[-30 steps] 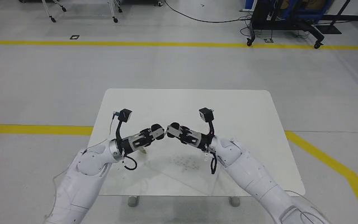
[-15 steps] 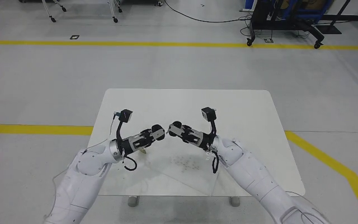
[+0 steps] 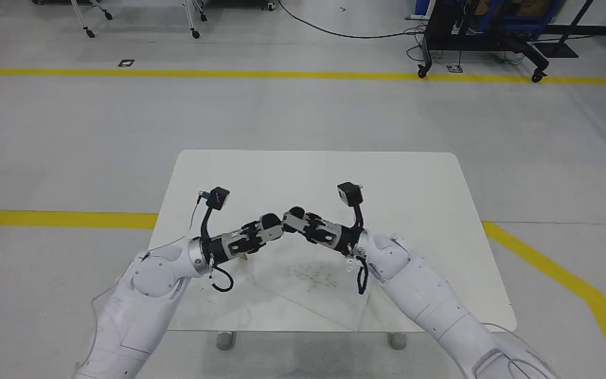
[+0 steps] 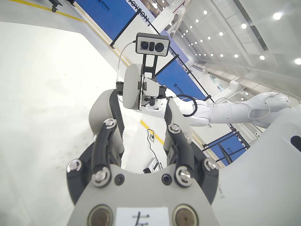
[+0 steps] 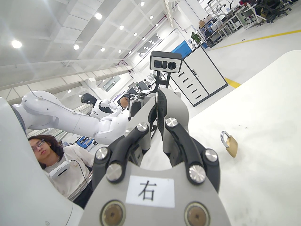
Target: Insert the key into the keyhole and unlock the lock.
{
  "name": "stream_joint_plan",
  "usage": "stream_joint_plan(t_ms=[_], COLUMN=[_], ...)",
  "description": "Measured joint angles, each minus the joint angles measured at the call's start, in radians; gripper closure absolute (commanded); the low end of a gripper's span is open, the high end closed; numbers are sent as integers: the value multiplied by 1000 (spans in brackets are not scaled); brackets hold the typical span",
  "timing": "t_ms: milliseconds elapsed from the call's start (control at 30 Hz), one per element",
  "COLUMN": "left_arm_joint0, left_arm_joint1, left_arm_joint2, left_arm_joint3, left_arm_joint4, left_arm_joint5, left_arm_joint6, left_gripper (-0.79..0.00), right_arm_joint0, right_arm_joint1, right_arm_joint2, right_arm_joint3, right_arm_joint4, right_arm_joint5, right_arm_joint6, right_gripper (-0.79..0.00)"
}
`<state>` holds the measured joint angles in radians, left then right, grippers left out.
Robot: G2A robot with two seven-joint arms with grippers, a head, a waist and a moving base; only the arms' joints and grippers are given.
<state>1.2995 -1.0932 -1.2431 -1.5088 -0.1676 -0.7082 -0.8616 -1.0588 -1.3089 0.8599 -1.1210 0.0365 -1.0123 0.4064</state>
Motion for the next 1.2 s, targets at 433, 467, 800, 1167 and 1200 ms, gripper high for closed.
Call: stream_joint_plan(t_ms=[433,467,800,1167,1200], left_arm_joint0=[-2,-2,1,-3,-4], left_arm_joint1=[4,4,6,7,8], left_arm_joint2=[5,2,-10,-6,-6], left_arm_joint3=[2,3,7,9,9], left_arm_joint4=[18,15,5,2,1], left_arm_joint5=[6,7,17,19,18], left_arm_joint6=[36,46,106,110,112], left_gripper=[0,0,0,0,0], right_arm_joint0=[-3,-3,-9,-5,-5], right_arm_joint1=[-2,-1,2,2,2], right_arm_joint2=[6,8,17,16,16], right_arm_joint3=[-1,-2,-11,-19,-19], right_arm_joint4=[-9,-10,-15,-7,-4], right_arm_joint5=[0,0,8,23,23], right_arm_joint6=[2,2,16,34,34], right_gripper=[0,0,0,-785,-785])
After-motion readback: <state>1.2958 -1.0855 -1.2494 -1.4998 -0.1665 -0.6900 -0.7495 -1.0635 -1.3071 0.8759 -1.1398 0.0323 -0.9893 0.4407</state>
